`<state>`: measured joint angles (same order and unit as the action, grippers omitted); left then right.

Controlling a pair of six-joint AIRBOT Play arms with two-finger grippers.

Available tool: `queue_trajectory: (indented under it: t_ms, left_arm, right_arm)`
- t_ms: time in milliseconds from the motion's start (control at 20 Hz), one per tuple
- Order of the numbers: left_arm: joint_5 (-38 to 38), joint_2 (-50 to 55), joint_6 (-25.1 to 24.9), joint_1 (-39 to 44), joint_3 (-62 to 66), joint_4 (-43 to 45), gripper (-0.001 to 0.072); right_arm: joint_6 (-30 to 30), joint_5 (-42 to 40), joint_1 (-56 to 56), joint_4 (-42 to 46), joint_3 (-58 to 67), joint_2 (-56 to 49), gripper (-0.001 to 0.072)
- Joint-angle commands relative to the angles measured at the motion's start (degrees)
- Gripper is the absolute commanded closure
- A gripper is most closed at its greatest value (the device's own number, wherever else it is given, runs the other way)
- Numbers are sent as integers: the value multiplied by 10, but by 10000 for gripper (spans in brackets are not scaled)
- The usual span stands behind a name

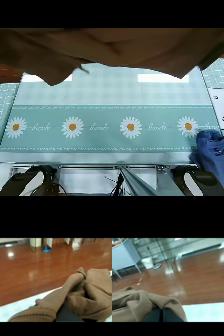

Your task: Fold the shirts.

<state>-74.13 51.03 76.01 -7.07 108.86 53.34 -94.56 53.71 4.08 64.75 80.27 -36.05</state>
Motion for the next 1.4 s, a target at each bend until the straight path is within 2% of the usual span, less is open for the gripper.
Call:
queue_trajectory:
  t_ms: [0, 100, 200, 300, 400, 500, 650, 850, 1050, 1350]
  left_arm:
    - [-80, -52, 50, -7, 14, 79, 677]
    - [-170, -51, 69, -7, 11, 100, 677]
    - [-233, -49, 87, -6, -24, 97, 677]
    - [-254, -50, 89, -3, -89, 97, 677]
    - [-250, -50, 87, 9, -181, 97, 677]
    - [-212, -50, 73, 30, -301, 97, 677]
    - [-89, -46, 72, 58, -468, 97, 677]
    - [70, -16, 72, 87, -606, 97, 677]
    - [158, 34, 72, 90, -620, 97, 677]
    - [396, 95, 72, 92, -620, 92, 676]
  right_arm:
    - [7, 122, 22, 47, 50, 2, 691]
    - [9, 218, 23, 83, 50, -3, 691]
    - [42, 337, 22, 93, 50, -25, 691]
    - [77, 460, 22, 105, 48, -64, 691]
    - [97, 508, 22, 126, 30, -105, 691]
    - [104, 464, 22, 131, -10, -136, 691]
    - [120, 350, 22, 124, -79, -197, 691]
    - [132, 231, 22, 43, -105, -310, 690]
    - [140, 116, 22, 31, -105, -396, 690]
    - [132, -5, 22, 21, -105, -468, 690]
